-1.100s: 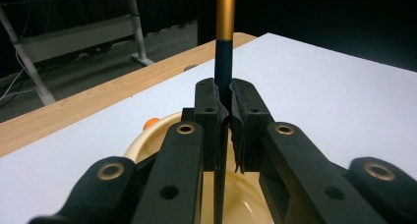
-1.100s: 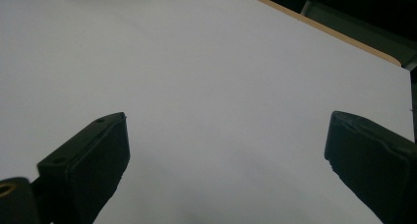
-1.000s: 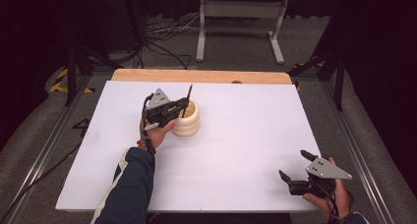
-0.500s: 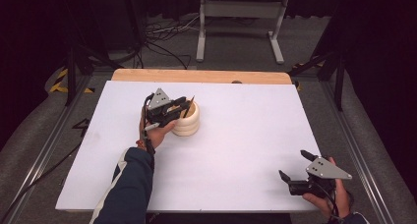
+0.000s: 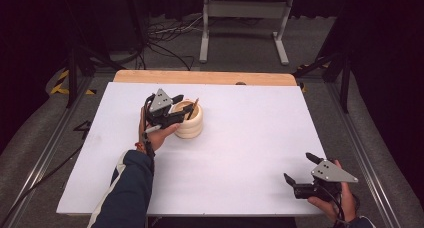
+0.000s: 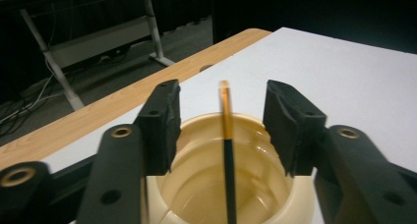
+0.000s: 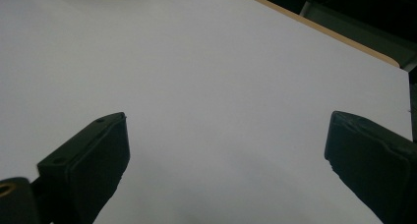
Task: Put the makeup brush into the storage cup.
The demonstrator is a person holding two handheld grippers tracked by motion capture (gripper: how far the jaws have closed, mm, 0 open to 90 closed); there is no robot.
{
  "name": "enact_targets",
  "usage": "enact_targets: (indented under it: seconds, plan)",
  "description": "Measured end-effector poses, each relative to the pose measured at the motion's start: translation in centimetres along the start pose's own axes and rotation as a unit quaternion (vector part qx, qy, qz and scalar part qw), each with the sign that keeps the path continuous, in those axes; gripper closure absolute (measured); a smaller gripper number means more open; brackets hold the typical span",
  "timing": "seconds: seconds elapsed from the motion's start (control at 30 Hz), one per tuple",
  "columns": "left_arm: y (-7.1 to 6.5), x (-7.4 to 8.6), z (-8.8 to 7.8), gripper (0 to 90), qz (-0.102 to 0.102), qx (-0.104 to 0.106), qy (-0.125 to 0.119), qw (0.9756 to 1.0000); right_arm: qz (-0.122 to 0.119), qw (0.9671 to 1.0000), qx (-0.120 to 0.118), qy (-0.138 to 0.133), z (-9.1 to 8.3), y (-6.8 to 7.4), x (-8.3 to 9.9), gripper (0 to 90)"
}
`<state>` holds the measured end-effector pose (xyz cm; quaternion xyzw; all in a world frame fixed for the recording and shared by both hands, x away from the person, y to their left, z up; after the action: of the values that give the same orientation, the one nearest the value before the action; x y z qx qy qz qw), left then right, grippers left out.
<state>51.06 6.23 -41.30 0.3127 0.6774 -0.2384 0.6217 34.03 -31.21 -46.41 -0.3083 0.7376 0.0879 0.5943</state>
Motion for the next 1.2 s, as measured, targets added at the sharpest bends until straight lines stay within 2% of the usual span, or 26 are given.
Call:
enact_targets:
  seconds: [0.03, 0.07, 0.2, 0.3, 0.4, 0.5, 0.63, 0.7, 0.9, 1.07, 1.17, 1.2]
  plan:
    - [0.00, 0.00, 0.00, 44.2, 0.000, 0.000, 0.000, 1.0000, 0.000, 1.0000, -0.001, 0.000, 0.01, 0.01, 0.00, 3.6]
    - [0.03, -0.03, -0.02, 44.2, 0.002, -0.001, 0.002, 1.0000, 0.000, 1.0000, -0.001, 0.000, 0.01, 0.01, 0.00, 3.6]
    - [0.12, -0.10, -0.10, 28.8, 0.015, -0.014, 0.010, 0.9997, 0.001, 1.0000, -0.002, 0.000, 0.00, 0.06, 0.00, 3.6]
    - [0.00, -0.24, -0.11, 25.9, 0.020, -0.019, 0.012, 0.9995, 0.001, 1.0000, -0.002, 0.000, 0.01, 0.03, 0.01, 3.7]
    - [-0.04, -0.38, -0.11, 19.2, 0.025, -0.021, 0.011, 0.9994, -0.001, 1.0000, -0.003, 0.001, 0.01, 0.09, 0.03, 3.6]
    - [0.01, -0.29, -0.05, 17.1, 0.038, -0.029, 0.022, 0.9986, -0.001, 1.0000, -0.002, 0.001, 0.01, 0.08, 0.03, 3.6]
    - [0.09, -0.21, -0.15, 11.6, 0.030, -0.030, 0.025, 0.9988, -0.001, 1.0000, -0.003, 0.001, 0.01, 0.10, 0.01, 3.5]
    - [0.09, -0.15, -0.22, 6.8, 0.034, -0.023, 0.030, 0.9987, -0.001, 1.0000, -0.004, 0.002, 0.02, 0.14, 0.04, 3.5]
    - [-0.19, -0.40, -0.42, 5.4, 0.055, -0.019, 0.038, 0.9976, 0.000, 1.0000, -0.004, 0.002, 0.06, 0.20, 0.00, 3.5]
    - [-0.54, -0.59, -0.50, 5.5, 0.063, -0.018, 0.042, 0.9970, -0.001, 1.0000, -0.003, 0.001, 0.05, 0.20, -0.02, 3.5]
    - [-0.66, -0.75, -0.61, 5.5, 0.075, -0.016, 0.047, 0.9959, -0.001, 1.0000, -0.003, 0.001, 0.04, 0.18, -0.02, 3.5]
    - [-0.80, -0.78, -0.62, 5.5, 0.073, -0.016, 0.046, 0.9961, -0.001, 1.0000, -0.004, 0.001, 0.04, 0.18, -0.02, 3.5]
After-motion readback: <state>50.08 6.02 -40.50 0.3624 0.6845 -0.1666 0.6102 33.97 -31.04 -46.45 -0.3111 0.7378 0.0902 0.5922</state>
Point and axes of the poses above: each handheld gripper's, and its own axes: z roughly forward along the jaws, x roughly out of its underside, y roughly to its left, the point moved 8 cm from there along z, roughly forward along the jaws, and after that the axes turned 12 degrees about -y, right-handed, at the moved point
